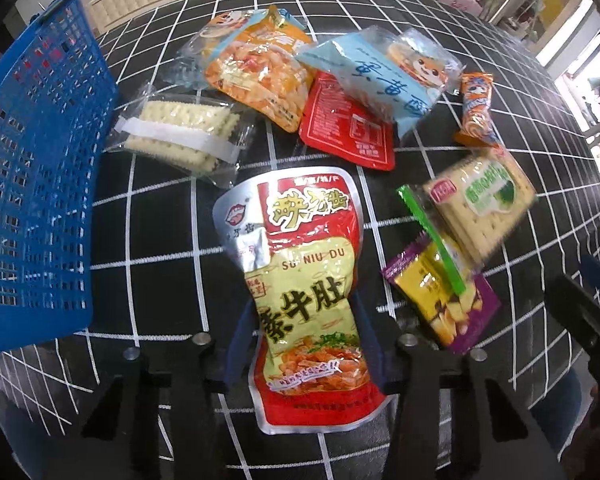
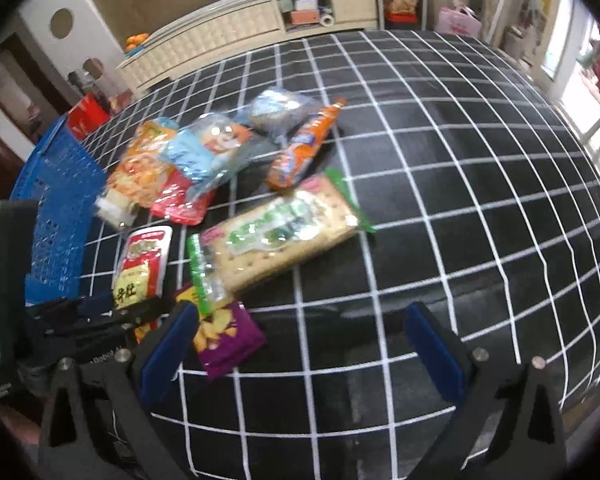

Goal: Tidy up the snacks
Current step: 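Grasp the tripe bag with the left tool while the right tool grasps the cracker packet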

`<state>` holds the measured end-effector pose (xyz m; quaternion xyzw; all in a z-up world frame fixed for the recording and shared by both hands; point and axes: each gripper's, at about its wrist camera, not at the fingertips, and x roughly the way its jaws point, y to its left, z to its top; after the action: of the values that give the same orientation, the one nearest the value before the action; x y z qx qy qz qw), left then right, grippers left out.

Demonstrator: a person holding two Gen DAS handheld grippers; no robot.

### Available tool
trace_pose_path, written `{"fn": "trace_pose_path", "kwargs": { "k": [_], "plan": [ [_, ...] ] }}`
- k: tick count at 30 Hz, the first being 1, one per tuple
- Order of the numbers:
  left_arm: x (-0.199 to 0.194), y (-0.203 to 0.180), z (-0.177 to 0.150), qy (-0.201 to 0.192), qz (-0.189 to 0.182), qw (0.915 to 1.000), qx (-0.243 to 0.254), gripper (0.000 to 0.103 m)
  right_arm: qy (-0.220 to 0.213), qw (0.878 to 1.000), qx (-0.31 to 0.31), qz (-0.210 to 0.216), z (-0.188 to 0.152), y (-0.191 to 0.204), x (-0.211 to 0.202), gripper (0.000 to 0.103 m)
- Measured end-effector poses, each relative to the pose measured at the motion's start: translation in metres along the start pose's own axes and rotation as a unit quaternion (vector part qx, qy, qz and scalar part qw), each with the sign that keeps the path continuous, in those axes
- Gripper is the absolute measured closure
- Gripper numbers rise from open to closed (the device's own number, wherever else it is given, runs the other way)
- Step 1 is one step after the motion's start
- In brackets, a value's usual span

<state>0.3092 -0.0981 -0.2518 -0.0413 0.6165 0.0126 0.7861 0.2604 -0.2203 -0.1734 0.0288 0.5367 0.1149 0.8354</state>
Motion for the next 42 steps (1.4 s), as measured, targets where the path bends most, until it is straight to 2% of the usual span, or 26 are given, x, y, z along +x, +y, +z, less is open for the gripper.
{"fn": "trace_pose_path", "kwargs": {
  "k": [2,5,8,13,15,18,22,26,29,33,34,38,40,42],
  "plan": [
    [-0.001,0.003,-0.003,-0.002,-0.007,1.0000,-0.006,0.062,0.006,1.000,0.005,-0.002,0.005,0.002,0.004,0.000],
    [-0.010,0.006,-0.006,-0.013,-0.013,0.9998,-0.010,0.062,0.032,0.997,0.068,0.035,0.014,-0.006,0.014,0.000],
    [-0.021,0.014,-0.006,-0.022,-0.023,0.9995,-0.004,0.062,0.030,0.996,0.081,0.019,0.022,-0.001,0.017,0.000],
    [-0.031,0.025,0.006,-0.035,-0.020,0.9991,0.009,0.062,0.048,0.990,0.134,0.018,0.036,0.002,0.030,0.000],
    [-0.037,0.032,0.011,-0.040,-0.020,0.9990,0.010,0.062,0.049,0.988,0.147,-0.016,0.043,0.005,0.034,0.000],
    [-0.045,0.041,0.021,-0.050,-0.027,0.9983,0.014,0.062,0.063,0.983,0.173,-0.027,0.050,0.010,0.045,0.000],
    [-0.047,0.046,0.034,-0.069,-0.014,0.9973,0.021,0.062,0.075,0.980,0.171,-0.063,0.057,0.025,0.057,0.000],
    [-0.047,0.053,0.043,-0.077,-0.021,0.9966,0.021,0.062,0.093,0.975,0.174,-0.106,0.061,0.033,0.075,0.000],
    [-0.046,0.058,0.047,-0.077,-0.025,0.9964,0.026,0.062,0.103,0.973,0.170,-0.112,0.060,0.038,0.086,0.006],
    [-0.039,0.054,0.046,-0.075,-0.026,0.9963,0.034,0.062,0.087,0.979,0.128,-0.133,0.053,0.053,0.085,0.016],
    [-0.036,0.053,0.045,-0.074,-0.024,0.9964,0.035,0.062,0.083,0.981,0.120,-0.132,0.051,0.057,0.084,0.021],
    [-0.028,0.050,0.041,-0.072,-0.017,0.9965,0.040,0.062,0.066,0.986,0.077,-0.130,0.038,0.072,0.076,0.032],
    [-0.026,0.049,0.038,-0.069,-0.015,0.9966,0.042,0.062,0.061,0.987,0.068,-0.130,0.035,0.076,0.072,0.041],
    [-0.028,0.049,0.035,-0.070,-0.016,0.9966,0.041,0.062,0.055,0.989,0.069,-0.118,0.028,0.079,0.064,0.042]
  ]
}}
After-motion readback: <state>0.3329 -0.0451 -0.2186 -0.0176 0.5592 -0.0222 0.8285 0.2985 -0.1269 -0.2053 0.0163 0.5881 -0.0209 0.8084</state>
